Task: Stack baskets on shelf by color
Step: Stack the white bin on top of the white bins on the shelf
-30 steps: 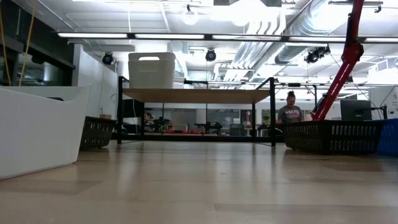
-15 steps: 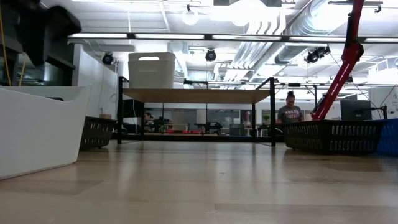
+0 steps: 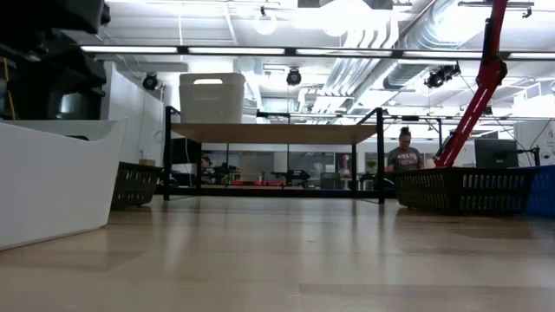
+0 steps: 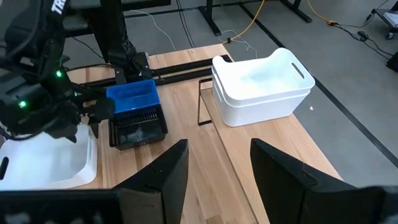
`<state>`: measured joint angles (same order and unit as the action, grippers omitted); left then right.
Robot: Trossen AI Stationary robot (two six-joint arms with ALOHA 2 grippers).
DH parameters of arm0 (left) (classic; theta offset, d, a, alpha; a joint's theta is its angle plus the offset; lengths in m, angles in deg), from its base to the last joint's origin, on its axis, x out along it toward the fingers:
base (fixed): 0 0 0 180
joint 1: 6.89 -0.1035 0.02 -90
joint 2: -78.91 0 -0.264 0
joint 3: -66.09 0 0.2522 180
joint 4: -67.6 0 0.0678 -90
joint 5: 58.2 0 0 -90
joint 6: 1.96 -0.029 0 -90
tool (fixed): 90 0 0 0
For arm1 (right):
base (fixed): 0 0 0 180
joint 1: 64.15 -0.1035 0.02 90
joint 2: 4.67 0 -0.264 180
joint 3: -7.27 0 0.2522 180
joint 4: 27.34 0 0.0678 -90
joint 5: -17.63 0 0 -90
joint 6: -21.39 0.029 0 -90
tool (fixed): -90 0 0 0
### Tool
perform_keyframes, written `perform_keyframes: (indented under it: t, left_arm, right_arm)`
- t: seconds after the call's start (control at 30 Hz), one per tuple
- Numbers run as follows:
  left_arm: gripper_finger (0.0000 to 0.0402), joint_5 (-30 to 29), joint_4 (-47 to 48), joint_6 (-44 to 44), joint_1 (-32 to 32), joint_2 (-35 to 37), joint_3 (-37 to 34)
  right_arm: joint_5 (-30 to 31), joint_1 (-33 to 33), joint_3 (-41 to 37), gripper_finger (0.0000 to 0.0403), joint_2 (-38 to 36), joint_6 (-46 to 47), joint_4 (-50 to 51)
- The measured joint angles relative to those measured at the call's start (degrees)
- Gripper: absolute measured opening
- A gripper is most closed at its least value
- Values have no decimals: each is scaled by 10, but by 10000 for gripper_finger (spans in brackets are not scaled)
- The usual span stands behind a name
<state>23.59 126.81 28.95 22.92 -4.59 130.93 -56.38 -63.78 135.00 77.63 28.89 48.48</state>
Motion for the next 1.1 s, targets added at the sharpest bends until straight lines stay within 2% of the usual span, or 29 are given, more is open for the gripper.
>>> perform_keyframes:
  t: [0.13, 0.23, 0.33, 0.5, 0.53, 0.7, 0.87, 1.0, 1.1]
  left_arm:
    - [232, 2, -7, -5, 0, -29, 0]
    - [205, 1, -3, -7, 0, -52, 0]
    - [154, 0, -8, -11, 0, -69, 1]
    - [30, 3, 0, -16, -5, -69, 1]
    - [15, 8, -1, -16, -7, -64, 1]
    - [7, 36, 6, -37, -29, 1, 1]
    - [3, 81, 25, -85, -65, 106, 23]
    - [1, 75, 69, -110, -117, 170, 93]
    - [1, 37, 133, -157, -168, 186, 178]
  right_arm:
    - [0, 0, 0, 161, 0, 0, 0]
    - [1, 0, 0, 161, 0, 0, 0]
    - [1, 0, 0, 161, 0, 0, 1]
    - [1, 0, 0, 161, 0, 0, 2]
    - [1, 0, 0, 161, 0, 0, 3]
    - [1, 0, 0, 161, 0, 0, 3]
    - [1, 0, 0, 161, 0, 0, 1]
    - [1, 0, 0, 161, 0, 0, -2]
    - [1, 0, 0, 161, 0, 1, -3]
